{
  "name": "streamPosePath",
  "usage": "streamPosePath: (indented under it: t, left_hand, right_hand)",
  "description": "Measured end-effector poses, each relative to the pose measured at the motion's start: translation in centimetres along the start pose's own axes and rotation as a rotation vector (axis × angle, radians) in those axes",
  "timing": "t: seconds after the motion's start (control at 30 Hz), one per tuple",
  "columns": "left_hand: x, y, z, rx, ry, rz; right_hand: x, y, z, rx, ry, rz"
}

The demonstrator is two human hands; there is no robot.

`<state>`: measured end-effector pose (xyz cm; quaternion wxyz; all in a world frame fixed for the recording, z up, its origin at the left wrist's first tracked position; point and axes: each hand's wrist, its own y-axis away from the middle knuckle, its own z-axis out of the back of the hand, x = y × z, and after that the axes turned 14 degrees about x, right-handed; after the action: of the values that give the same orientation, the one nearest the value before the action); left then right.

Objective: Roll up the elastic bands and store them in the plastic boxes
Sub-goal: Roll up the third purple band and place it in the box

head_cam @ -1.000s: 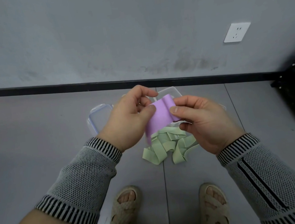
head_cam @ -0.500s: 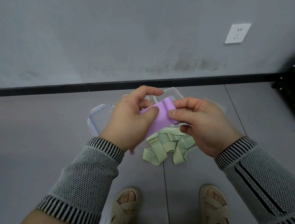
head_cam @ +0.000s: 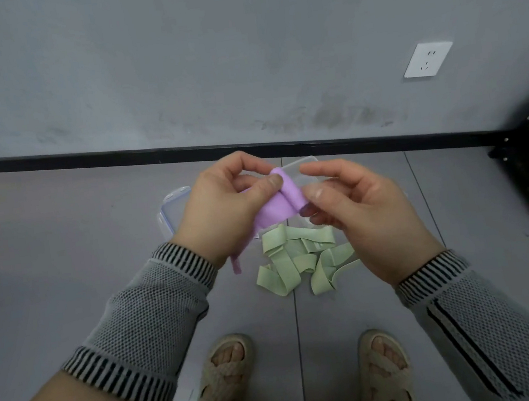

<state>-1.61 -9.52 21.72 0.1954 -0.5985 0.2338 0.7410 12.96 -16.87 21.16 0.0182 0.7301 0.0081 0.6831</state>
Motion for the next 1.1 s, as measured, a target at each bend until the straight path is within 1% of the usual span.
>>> streamPosePath:
  t: [0.1, 0.17, 0.3, 0.5, 0.6, 0.67, 0.73, 0.9, 1.0, 1.1]
  left_hand:
    - [0.1, 0.1, 0.5, 0.056, 0.111, 0.004]
    - [0.3, 0.1, 0.6, 0.103, 0.121, 0.006]
    - [0.1, 0.3, 0.6, 0.144, 0.1, 0.01]
    - [-0.4, 0.4, 0.6, 0.15, 0.091, 0.022]
    - [-0.2, 0.4, 0.6, 0.147, 0.082, 0.008]
    - [-0.2, 0.4, 0.7, 0.173, 0.066, 0.009]
    - [-0.1, 0.4, 0.7, 0.218, 0.047, 0.02]
    - [0.2, 0.3, 0.6, 0.255, -0.047, 0.022]
    - [0.5, 0.3, 0.9, 0.284, -0.118, 0.056]
    - [0.7, 0.3, 1.3, 0.316, -0.168, 0.051]
  right_hand:
    - [0.2, 0.4, 0.2, 0.1, 0.045, 0.058]
    - [0.0, 0.5, 0.1, 0.139, 0.093, 0.07]
    - [-0.4, 0.4, 0.0, 0.125, 0.21, 0.123]
    - [-1.0, 0.4, 0.2, 0.115, 0.493, 0.172]
    - [-0.9, 0.3, 0.2, 0.145, 0.454, 0.117]
    - [-0.8, 0.2, 0.3, 0.182, 0.372, 0.054]
    - [-0.8, 0.1, 0.5, 0.217, 0.354, 0.013]
    - [-0.4, 0.2, 0.6, 0.277, 0.394, -0.013]
    - [-0.3, 0.4, 0.9, 0.287, 0.376, -0.009]
    - [-0.3, 0.4, 1.3, 0.283, 0.374, -0.006]
